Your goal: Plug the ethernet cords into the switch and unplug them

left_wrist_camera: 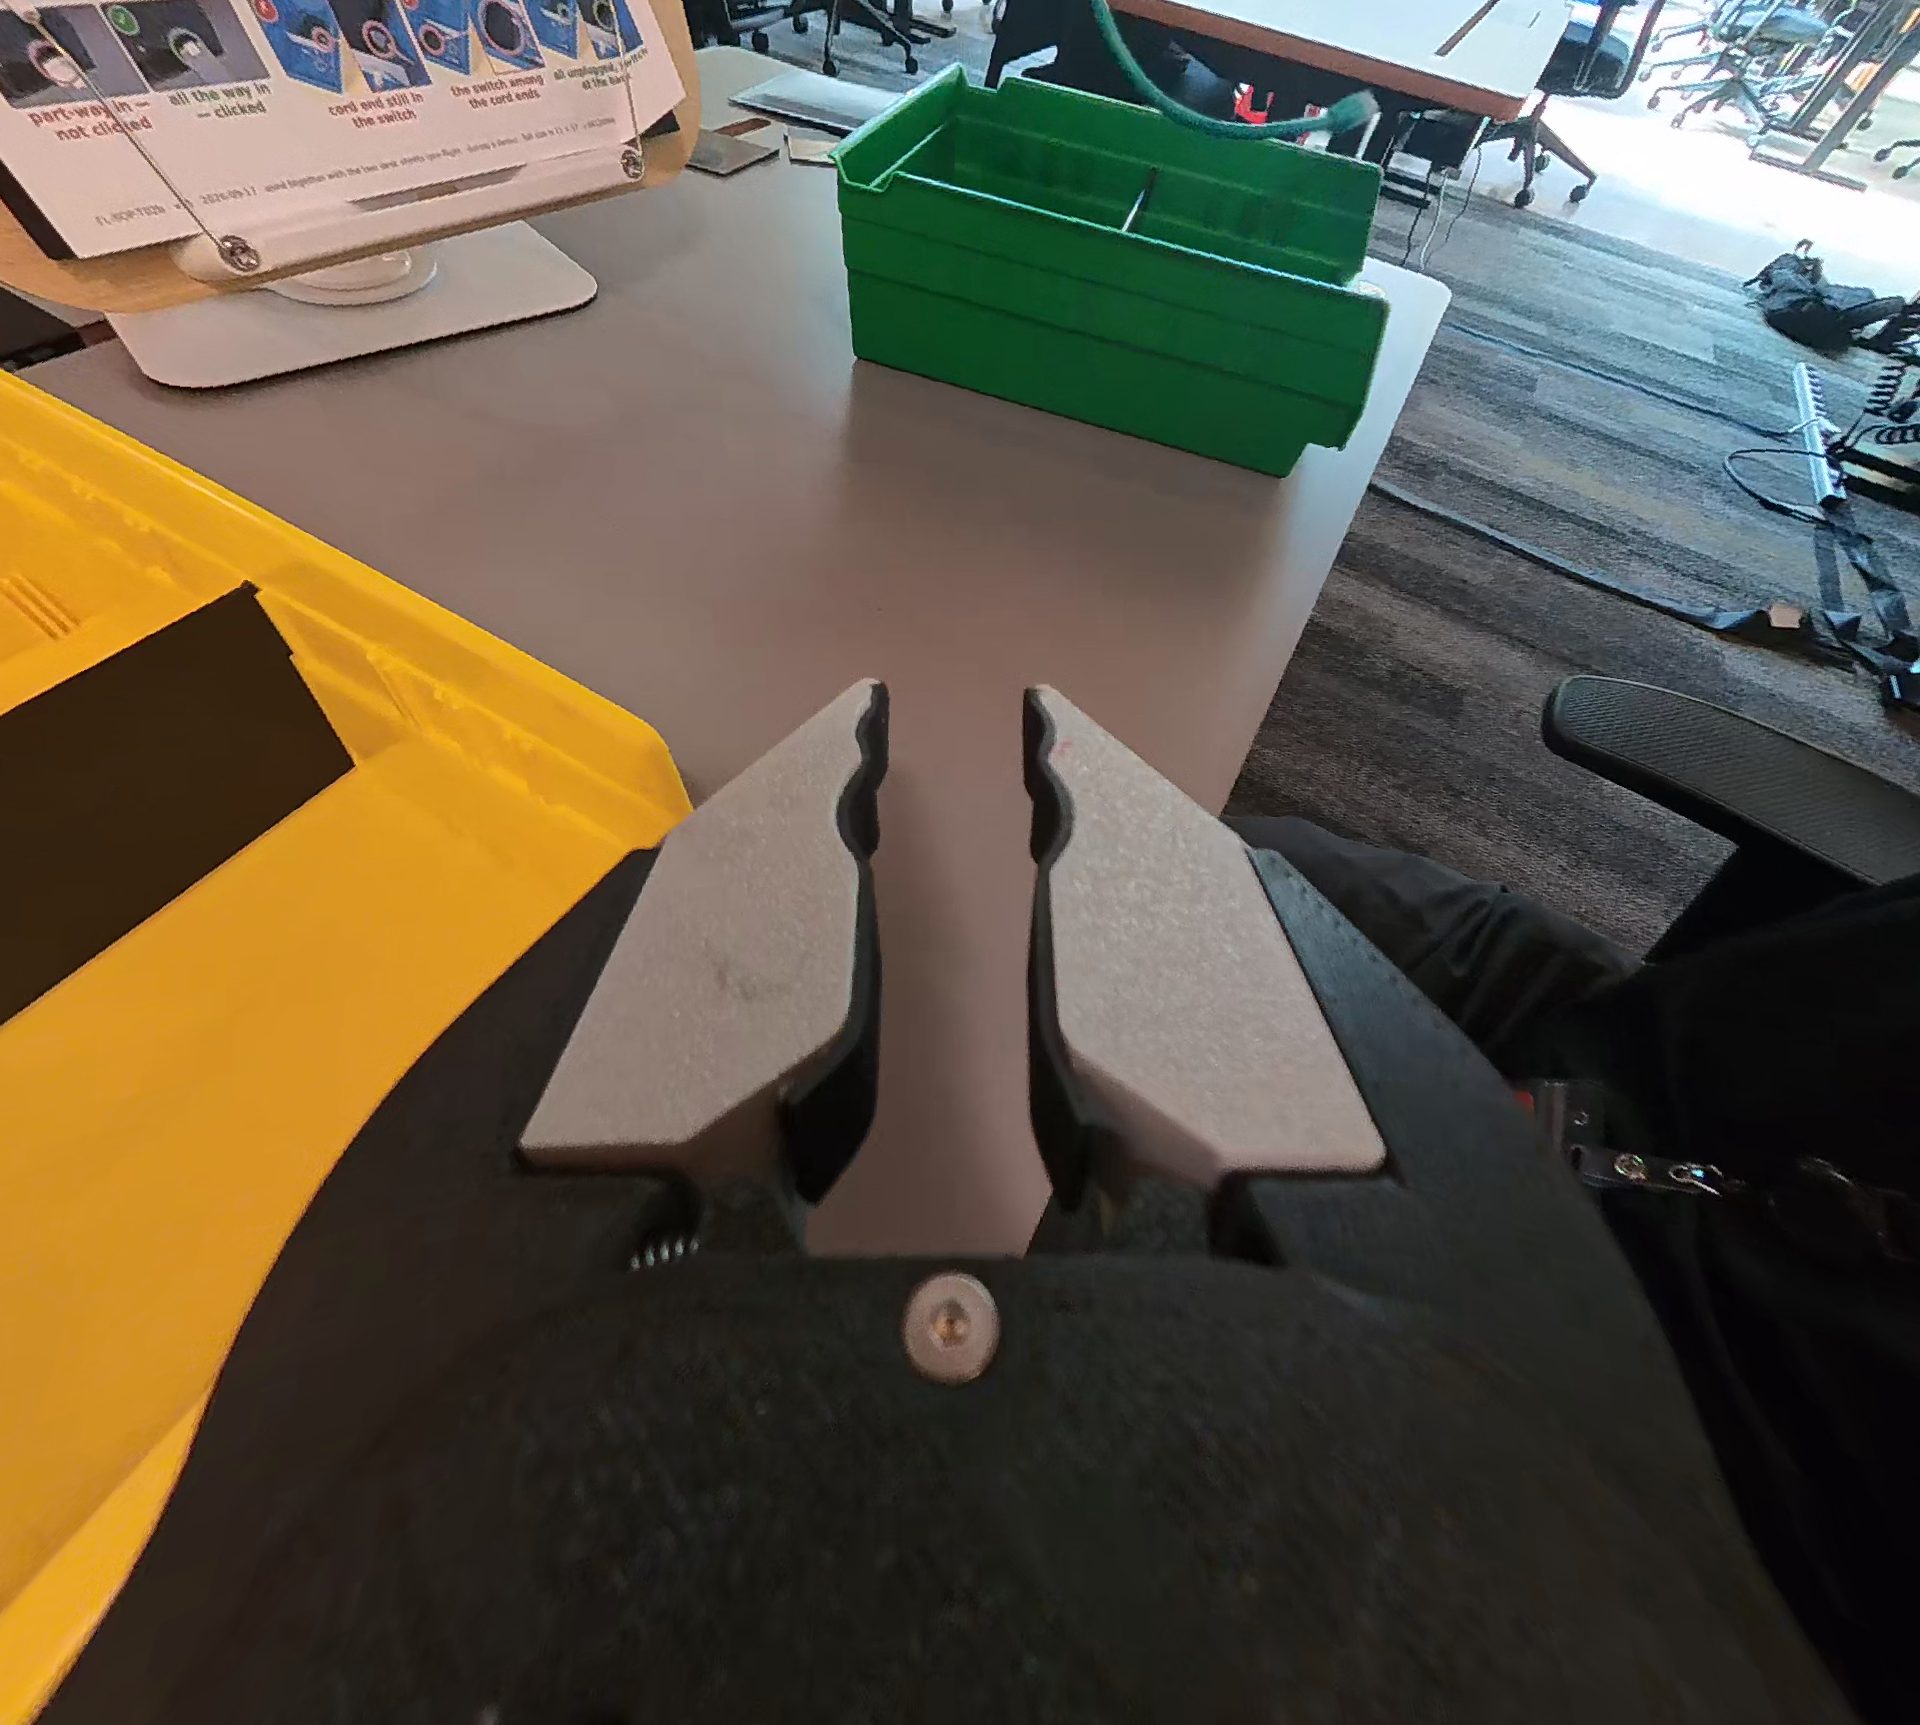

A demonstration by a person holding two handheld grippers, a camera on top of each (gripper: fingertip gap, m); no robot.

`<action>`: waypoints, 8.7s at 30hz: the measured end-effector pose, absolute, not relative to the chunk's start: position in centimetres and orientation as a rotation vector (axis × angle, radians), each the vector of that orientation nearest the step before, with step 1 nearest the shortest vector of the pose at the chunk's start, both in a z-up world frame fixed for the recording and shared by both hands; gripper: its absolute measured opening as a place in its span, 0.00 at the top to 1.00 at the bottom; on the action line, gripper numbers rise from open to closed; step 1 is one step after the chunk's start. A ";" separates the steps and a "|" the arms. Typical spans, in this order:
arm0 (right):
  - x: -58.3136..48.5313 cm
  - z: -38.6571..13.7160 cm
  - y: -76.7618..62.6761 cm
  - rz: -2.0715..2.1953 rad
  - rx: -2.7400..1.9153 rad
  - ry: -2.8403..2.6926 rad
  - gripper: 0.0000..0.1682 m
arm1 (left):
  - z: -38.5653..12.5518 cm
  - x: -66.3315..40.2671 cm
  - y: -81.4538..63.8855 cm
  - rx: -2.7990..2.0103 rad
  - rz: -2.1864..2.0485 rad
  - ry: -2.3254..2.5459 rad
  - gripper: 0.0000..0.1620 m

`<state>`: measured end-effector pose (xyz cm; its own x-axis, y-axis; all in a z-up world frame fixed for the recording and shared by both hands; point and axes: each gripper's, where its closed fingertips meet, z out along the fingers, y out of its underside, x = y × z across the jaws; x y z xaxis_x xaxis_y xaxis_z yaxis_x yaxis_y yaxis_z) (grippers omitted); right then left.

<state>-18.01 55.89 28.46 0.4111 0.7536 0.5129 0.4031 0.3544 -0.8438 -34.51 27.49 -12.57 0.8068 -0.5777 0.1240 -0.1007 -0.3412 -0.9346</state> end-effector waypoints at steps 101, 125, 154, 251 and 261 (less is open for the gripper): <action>1.3 14.7 49.7 1.238 -1.127 -1.437 0.86 | -14.0 -31.3 28.4 -1.917 -0.686 0.550 0.85; 3.3 7.2 52.3 0.983 -1.984 -1.636 0.86 | -13.8 -31.6 28.3 -1.905 -0.694 0.546 0.85; -12.2 -15.0 60.8 0.215 -2.412 -1.773 0.66 | -15.0 -31.0 28.8 -1.941 -0.703 0.560 0.85; -0.1 -14.9 57.5 0.065 -1.906 -1.602 0.99 | -14.3 -27.8 27.6 -1.930 -0.699 0.665 0.85; -2.1 -20.2 61.9 -0.057 -2.145 -1.569 0.98 | -14.0 -28.2 27.6 -1.916 -0.710 0.663 0.84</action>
